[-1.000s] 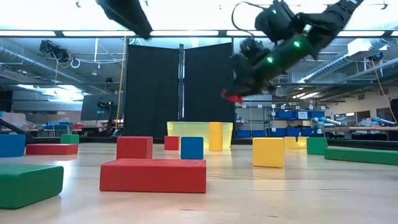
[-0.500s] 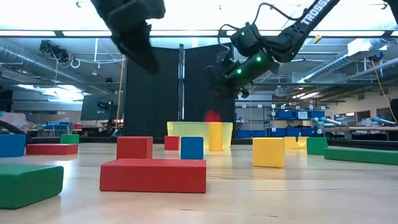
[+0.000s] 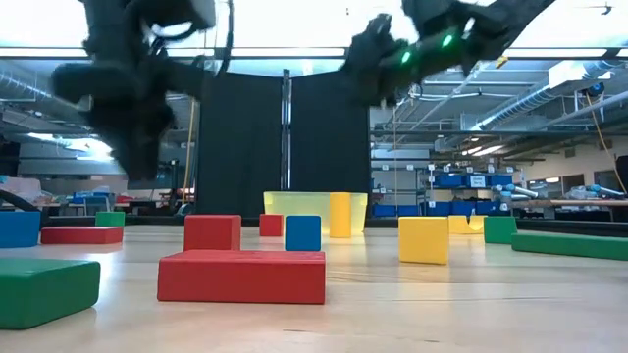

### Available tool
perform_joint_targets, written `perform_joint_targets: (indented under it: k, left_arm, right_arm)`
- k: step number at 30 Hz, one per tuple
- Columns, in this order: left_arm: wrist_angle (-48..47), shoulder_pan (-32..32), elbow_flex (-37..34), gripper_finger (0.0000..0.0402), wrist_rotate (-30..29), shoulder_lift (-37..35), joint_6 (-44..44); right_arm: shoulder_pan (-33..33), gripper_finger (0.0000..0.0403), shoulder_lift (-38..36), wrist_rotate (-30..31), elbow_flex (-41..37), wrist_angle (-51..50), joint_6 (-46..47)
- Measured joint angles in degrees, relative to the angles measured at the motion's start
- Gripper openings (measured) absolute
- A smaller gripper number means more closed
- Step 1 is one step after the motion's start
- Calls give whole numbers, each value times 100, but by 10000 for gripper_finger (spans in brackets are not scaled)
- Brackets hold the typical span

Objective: Sort blocks by size
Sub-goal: Put the red rectangular block into the blue bin

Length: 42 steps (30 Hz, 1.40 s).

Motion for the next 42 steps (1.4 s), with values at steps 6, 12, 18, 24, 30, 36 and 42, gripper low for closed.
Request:
perform_joint_targets:
  k: [6,12,18,24,30,36,42]
  left_arm:
    - [698,-176,-633,296,334,4,-116]
    - [895,-358,-984,296,446,4,-260]
    - [1187,-376,-1403,294,431,4,-378]
    - [1418,-380,-1541,233,438,-20,-360]
    - [1582,-385,-1555,128,360,-11,115]
    - [1568,-425,-1369,128,248,13,357]
    - [1365,-819,-606,128,9,-195,477]
  right_arm:
    - [755,355,-925,612,-282,-274,-239]
    - [1378,350,-1414,1374,-299,-952,-254]
    - [1984,350,-1515,1881,-301,-960,-228]
    - [2582,343,-1529,2551,-301,-964,-213]
    - [3061,332,-1529,2713,-301,-1153,160]
    - [3348,322,-1267,2730,-301,-1447,642]
    - [3370,321,-546,2717,-306,-1514,1085]
